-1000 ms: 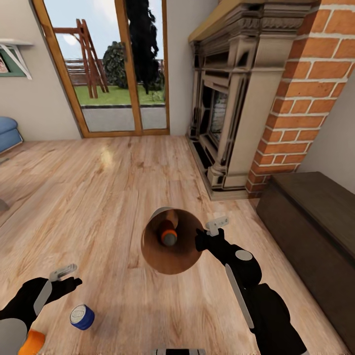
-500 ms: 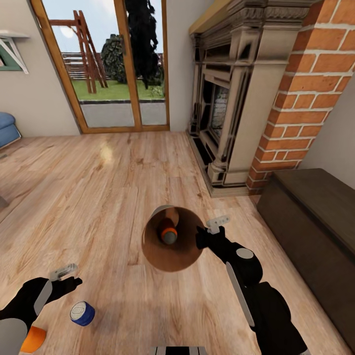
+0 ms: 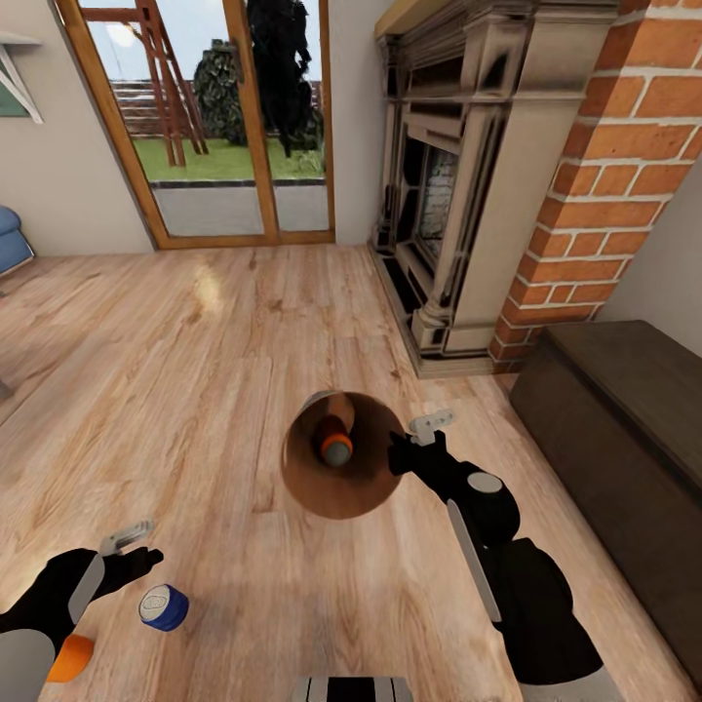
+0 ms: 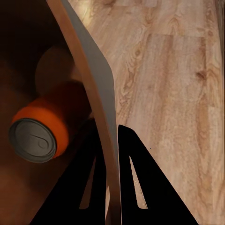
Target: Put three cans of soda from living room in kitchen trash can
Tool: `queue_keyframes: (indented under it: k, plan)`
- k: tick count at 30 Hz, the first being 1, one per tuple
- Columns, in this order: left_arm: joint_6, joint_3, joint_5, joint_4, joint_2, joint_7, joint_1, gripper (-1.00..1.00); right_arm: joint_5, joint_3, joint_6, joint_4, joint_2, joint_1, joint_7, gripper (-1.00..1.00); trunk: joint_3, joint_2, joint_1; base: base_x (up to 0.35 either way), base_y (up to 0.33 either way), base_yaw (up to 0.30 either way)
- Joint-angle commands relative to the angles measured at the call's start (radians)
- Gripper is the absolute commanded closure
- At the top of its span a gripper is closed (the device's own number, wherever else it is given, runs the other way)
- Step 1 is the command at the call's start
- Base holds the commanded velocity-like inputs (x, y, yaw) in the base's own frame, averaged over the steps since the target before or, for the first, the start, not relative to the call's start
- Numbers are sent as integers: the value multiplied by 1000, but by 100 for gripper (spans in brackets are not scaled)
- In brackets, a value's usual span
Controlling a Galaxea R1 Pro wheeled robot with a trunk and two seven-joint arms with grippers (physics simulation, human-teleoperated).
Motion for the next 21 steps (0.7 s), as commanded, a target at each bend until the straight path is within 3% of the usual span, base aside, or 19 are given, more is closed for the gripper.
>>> queue_keyframes:
  k: [1,6,8,21]
  plan:
    - [0,-5,0,0,0,0,0,-100,-15,0,2,-1,0,-4,7,100,0,0,0,0,0,0]
    - [-8,-80,2,0,-2,1,1,-100,-13,-1,28,-1,-1,-27,7,100,0,0,0,0,0,0]
    - [-17,-92,2,0,-2,0,1,-100,-13,-1,38,-1,-2,-32,6,100,-4,0,0,0,0,0]
    - [-31,-104,3,1,-1,-1,1,-100,-13,1,49,-1,-1,-37,5,100,-54,-3,6,0,0,0]
